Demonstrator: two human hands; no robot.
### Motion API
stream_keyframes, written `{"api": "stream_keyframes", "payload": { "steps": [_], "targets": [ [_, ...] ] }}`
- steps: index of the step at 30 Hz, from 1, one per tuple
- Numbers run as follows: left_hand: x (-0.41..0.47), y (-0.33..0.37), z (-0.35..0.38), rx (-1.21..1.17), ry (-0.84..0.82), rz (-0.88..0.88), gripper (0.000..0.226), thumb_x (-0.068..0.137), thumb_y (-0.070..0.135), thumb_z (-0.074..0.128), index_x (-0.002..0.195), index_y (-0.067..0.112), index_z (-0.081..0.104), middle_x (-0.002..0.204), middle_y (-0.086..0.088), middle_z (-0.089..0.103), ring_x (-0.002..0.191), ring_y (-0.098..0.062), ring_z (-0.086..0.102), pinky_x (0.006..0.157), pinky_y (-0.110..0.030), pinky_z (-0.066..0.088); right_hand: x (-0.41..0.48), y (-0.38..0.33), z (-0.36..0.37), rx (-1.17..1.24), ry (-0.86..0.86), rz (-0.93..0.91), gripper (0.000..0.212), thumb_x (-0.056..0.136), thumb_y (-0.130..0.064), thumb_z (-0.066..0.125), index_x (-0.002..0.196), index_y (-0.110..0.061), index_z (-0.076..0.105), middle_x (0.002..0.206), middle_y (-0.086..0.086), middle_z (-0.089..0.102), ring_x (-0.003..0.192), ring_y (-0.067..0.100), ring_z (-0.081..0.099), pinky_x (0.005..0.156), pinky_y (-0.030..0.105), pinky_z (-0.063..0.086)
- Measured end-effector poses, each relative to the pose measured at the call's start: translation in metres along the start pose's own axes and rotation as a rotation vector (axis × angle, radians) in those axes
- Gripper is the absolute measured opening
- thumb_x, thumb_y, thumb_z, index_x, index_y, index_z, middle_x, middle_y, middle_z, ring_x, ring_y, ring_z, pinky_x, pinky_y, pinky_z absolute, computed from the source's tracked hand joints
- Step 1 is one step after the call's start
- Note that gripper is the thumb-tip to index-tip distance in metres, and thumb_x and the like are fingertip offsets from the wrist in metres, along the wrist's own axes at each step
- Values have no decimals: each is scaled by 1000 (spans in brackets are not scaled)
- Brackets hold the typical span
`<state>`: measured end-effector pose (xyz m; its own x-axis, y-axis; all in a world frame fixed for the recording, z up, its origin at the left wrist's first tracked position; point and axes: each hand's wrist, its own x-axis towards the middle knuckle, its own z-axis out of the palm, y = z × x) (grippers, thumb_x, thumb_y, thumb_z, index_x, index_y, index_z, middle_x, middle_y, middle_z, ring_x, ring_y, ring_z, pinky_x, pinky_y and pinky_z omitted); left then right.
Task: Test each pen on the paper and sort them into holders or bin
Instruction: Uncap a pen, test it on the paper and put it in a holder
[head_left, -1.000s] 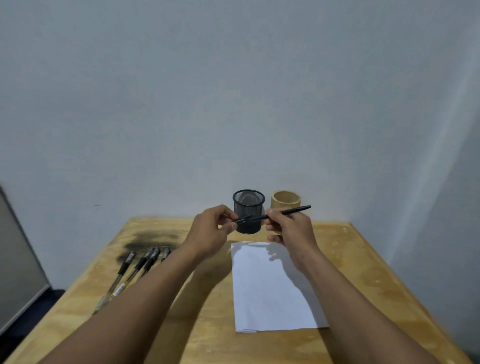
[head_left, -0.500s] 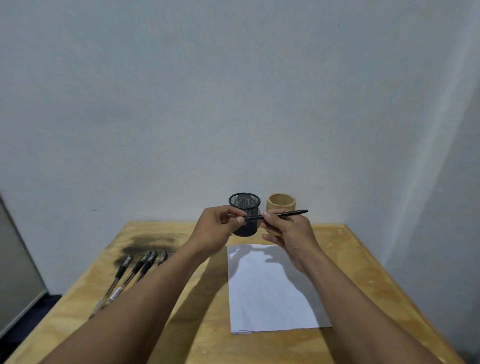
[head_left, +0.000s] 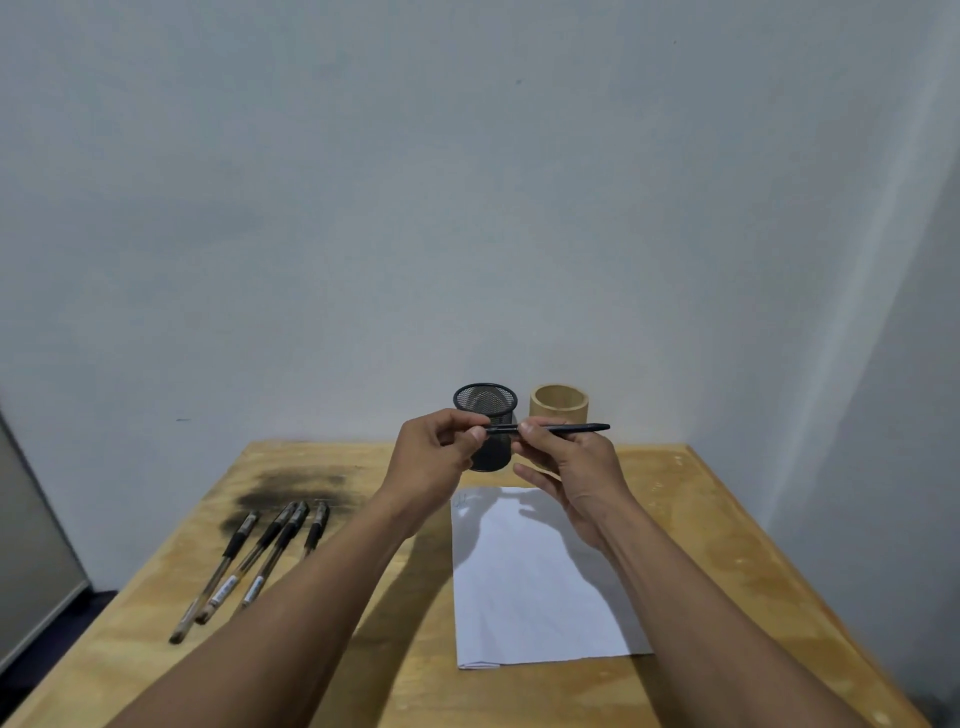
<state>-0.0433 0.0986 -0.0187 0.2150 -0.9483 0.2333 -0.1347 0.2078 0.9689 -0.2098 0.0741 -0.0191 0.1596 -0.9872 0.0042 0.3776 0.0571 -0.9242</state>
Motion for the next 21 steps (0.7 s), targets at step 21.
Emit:
{"api": "stream_keyframes", "payload": {
  "steps": [21],
  "targets": [
    [8,5,48,215,154,116,10,92,28,58,100,30,65,87,13,68,85,0,63,76,-10,49,28,-37,-43,-1067,134,-506,13,96,-31,56,98,-41,64,91,-7,73,103,19,61,82,31,47]
  ]
}}
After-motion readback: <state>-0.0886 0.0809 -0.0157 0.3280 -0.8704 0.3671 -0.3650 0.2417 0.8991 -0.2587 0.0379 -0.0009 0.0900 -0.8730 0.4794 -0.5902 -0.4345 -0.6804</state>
